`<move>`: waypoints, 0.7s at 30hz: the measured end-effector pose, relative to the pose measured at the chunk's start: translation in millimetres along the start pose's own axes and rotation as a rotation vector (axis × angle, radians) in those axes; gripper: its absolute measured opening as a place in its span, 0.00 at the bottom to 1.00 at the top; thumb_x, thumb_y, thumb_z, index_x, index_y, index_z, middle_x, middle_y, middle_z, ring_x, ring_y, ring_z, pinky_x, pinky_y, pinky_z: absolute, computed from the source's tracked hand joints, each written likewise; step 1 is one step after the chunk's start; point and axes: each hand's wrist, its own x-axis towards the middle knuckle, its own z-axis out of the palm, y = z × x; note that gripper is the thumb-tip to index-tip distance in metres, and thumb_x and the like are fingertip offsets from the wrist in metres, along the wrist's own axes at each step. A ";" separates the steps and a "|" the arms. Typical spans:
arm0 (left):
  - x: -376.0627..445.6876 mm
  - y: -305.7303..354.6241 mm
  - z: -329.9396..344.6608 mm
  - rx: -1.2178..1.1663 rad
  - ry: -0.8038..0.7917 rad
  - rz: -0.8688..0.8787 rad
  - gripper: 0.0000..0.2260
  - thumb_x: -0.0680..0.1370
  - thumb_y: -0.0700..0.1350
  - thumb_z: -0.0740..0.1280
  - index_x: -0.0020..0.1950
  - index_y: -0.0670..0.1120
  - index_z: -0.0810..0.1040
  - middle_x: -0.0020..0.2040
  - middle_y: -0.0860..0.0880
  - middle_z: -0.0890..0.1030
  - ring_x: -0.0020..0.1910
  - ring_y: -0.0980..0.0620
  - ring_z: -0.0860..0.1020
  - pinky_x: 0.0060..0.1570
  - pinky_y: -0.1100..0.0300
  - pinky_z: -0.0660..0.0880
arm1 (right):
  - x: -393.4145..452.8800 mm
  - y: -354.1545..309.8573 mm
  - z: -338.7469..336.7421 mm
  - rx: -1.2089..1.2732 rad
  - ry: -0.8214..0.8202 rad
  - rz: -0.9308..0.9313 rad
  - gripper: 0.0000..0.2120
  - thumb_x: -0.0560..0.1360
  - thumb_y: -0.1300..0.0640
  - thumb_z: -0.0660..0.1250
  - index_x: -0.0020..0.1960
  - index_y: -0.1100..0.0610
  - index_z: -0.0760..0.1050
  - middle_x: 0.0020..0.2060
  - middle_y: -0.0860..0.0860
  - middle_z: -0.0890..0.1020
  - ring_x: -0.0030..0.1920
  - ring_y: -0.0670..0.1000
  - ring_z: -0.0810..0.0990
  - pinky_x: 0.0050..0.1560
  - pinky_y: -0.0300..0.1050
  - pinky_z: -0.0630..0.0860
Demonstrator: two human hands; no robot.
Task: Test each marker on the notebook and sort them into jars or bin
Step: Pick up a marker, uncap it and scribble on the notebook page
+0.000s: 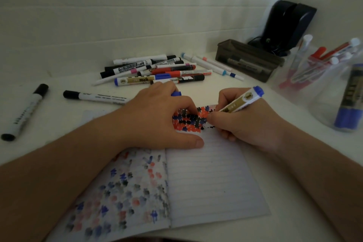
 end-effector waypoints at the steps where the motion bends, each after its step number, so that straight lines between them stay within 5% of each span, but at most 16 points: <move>1: 0.0 -0.1 -0.3 0.001 0.001 0.001 0.33 0.64 0.82 0.60 0.66 0.72 0.68 0.51 0.65 0.62 0.53 0.58 0.63 0.50 0.57 0.63 | 0.5 0.5 -0.1 -0.008 0.006 0.002 0.13 0.74 0.56 0.77 0.36 0.55 0.74 0.30 0.55 0.81 0.29 0.51 0.79 0.31 0.41 0.76; 21: -0.9 0.0 -0.8 -0.012 -0.014 -0.012 0.33 0.63 0.82 0.60 0.66 0.73 0.67 0.51 0.65 0.62 0.54 0.57 0.64 0.53 0.56 0.65 | -0.2 0.7 -0.5 0.067 0.000 -0.025 0.13 0.74 0.59 0.75 0.36 0.57 0.73 0.30 0.56 0.81 0.30 0.53 0.78 0.30 0.41 0.76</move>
